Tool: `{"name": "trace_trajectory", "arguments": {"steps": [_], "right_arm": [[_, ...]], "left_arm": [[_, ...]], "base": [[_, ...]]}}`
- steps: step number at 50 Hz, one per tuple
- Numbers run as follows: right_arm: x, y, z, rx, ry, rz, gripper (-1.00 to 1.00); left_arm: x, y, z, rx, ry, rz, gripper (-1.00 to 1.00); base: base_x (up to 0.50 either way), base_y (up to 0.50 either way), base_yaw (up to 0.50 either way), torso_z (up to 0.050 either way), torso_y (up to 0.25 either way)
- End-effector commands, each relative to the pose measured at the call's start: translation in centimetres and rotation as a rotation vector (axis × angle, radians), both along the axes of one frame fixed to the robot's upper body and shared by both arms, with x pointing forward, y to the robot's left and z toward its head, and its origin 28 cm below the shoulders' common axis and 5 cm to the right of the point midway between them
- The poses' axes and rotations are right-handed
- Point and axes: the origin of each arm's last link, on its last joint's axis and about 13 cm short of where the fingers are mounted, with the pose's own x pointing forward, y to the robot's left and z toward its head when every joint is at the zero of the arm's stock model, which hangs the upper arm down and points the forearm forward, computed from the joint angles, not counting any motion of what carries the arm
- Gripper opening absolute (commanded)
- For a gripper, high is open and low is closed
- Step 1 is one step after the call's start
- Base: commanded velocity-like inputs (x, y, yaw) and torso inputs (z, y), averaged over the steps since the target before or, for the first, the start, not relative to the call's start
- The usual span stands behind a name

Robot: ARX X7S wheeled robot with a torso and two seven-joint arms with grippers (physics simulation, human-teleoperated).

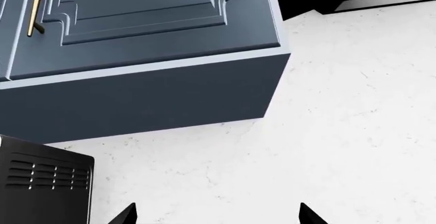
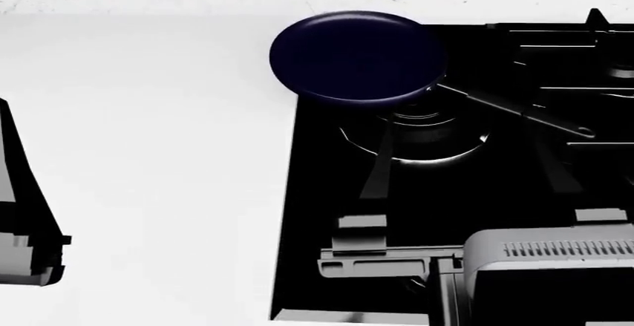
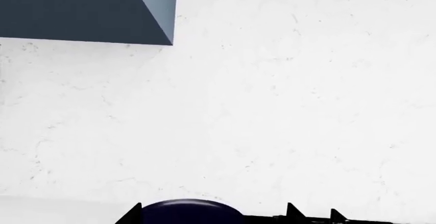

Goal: Turn off the left burner of the stove.

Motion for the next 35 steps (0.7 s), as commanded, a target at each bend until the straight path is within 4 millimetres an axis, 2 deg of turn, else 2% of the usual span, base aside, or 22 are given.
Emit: {"name": "trace_trajectory", "arguments": {"steps": [1, 8, 15, 21, 35], "right_arm": [[-0.7, -0.4, 0.3, -0.050, 0.078, 0.010, 1.00], [-1.0, -0.6, -0.5, -0.093, 0.201, 0.023, 1.00], [-1.7, -1.0, -0.3, -0.120, 0.281, 0.036, 1.00], [-2.4, -1.2, 0.2, -0.129, 0.291, 0.039, 1.00], [-2.2, -1.1, 0.6, -0.106, 0.303, 0.079, 1.00]], "left_arm": [[0.0, 0.0, 0.0, 0.000, 0.000, 0.000, 1.00], [0.0, 0.1, 0.2, -0.003, 0.001, 0.000, 1.00], [-0.1, 0.2, 0.3, -0.005, 0.001, 0.002, 1.00], [-0.2, 0.1, 0.2, -0.003, 0.004, -0.001, 1.00], [-0.1, 0.1, 0.1, -0.003, 0.007, 0.000, 1.00]], "base": [[0.00, 0.00, 0.00, 0.000, 0.000], [0.00, 0.00, 0.00, 0.000, 0.000], [0.00, 0.00, 0.00, 0.000, 0.000], [0.00, 0.00, 0.00, 0.000, 0.000], [0.00, 0.00, 0.00, 0.000, 0.000]]}}
